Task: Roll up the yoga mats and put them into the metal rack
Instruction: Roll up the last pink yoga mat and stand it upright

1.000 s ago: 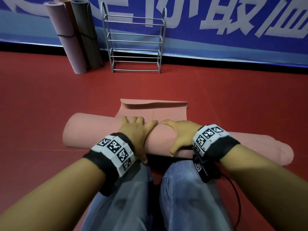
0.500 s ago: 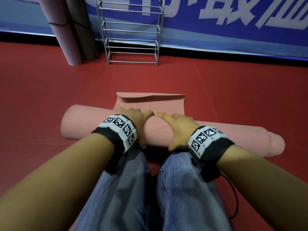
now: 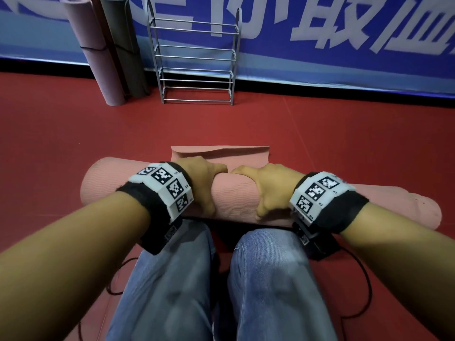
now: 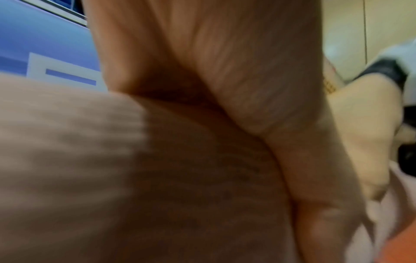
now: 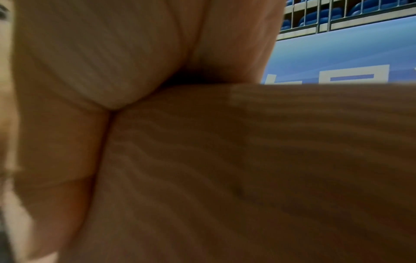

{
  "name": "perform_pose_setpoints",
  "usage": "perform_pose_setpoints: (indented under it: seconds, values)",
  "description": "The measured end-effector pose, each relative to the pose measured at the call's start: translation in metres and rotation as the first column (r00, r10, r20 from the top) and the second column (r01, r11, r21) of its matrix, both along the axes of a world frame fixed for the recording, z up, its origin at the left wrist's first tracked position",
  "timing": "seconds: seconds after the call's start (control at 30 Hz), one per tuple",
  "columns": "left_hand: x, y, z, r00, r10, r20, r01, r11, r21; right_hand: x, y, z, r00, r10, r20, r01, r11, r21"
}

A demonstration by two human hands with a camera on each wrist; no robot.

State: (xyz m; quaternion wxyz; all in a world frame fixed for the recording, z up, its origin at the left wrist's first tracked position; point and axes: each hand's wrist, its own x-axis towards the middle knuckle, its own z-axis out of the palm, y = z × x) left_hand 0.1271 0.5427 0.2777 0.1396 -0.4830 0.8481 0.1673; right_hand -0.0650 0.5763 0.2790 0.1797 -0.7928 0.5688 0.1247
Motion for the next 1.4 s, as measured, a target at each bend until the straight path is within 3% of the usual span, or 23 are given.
perform_pose_setpoints:
  seconds: [0.17,0.3,0.43,0.53,0.63,0.73,0.9,1.13,1.4]
  values:
    - [0.000,0.009,0.012,1.000,-0.016,-0.010,0.018,0.989,0.147,-0.006,0.005,0.011,0.998,0.034,0.046,-0.038,0.994,0.098]
    - [0.008,0.019,0.009,0.986,-0.069,0.150,0.077,0.996,-0.049,-0.007,-0.010,-0.001,0.994,-0.020,0.111,-0.001,0.982,0.188]
    - [-0.001,0.027,-0.007,0.966,-0.084,0.246,0.115,0.987,-0.113,-0.013,-0.011,-0.018,0.976,-0.137,0.169,0.080,0.949,0.307]
    - [-0.002,0.022,-0.011,0.973,-0.049,0.226,0.077,0.990,-0.115,-0.014,-0.008,-0.021,0.985,-0.094,0.147,0.063,0.977,0.203]
    - [0.002,0.010,-0.007,0.985,-0.033,0.171,0.044,0.997,-0.062,-0.006,0.003,-0.022,1.000,-0.013,0.017,0.013,0.999,0.032]
    - [0.000,-0.001,-0.005,0.988,-0.018,0.154,0.012,0.999,0.040,0.005,0.015,-0.036,0.998,-0.054,-0.024,0.051,0.994,-0.101]
    - [-0.004,-0.005,-0.007,0.991,0.001,0.132,-0.010,0.998,0.064,0.003,0.008,-0.038,0.996,-0.083,0.019,0.084,0.994,-0.066]
    - [-0.003,0.019,-0.021,0.969,-0.039,0.246,0.076,0.987,-0.141,-0.001,-0.004,-0.039,0.992,-0.112,0.057,0.113,0.994,-0.008]
    - [-0.003,0.002,-0.022,0.989,0.001,0.151,0.015,0.994,-0.107,0.003,-0.008,-0.041,0.995,-0.091,0.045,0.093,0.995,-0.036]
